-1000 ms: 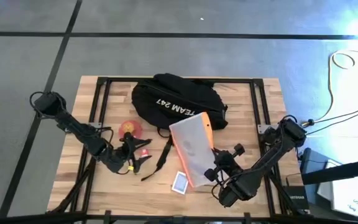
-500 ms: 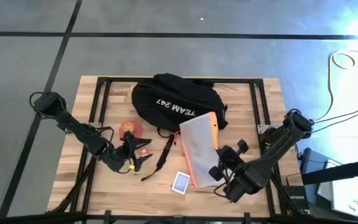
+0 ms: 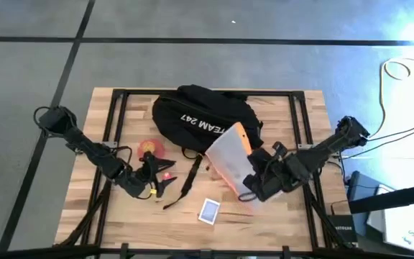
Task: Unpack backpack
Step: Remove the colored items from the transparent white zip bag
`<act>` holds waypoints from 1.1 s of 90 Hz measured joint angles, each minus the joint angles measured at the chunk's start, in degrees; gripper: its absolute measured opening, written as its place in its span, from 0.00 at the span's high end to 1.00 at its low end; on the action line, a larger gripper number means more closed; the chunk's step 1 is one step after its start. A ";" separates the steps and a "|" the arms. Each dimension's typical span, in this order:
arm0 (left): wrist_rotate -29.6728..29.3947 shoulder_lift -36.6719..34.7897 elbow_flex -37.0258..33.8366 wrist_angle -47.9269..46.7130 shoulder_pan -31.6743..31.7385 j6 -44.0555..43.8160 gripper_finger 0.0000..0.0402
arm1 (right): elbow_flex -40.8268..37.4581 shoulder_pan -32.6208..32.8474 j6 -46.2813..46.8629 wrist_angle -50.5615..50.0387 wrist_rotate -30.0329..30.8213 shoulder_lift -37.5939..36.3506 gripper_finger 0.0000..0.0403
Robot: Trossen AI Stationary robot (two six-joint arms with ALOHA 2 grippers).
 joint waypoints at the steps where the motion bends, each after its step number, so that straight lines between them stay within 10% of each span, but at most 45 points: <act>1: 0.01 0.00 0.00 0.00 0.00 0.01 0.10 | 0.00 -0.23 -0.07 0.00 0.13 -0.07 1.00; 32: 0.02 0.00 0.00 0.00 0.00 0.16 0.10 | 2.25 -2.32 -17.94 15.62 -10.85 -0.91 1.00; 99: -0.86 3.06 0.02 10.39 0.33 6.47 0.10 | 10.97 -2.43 -19.54 7.06 0.77 -1.02 1.00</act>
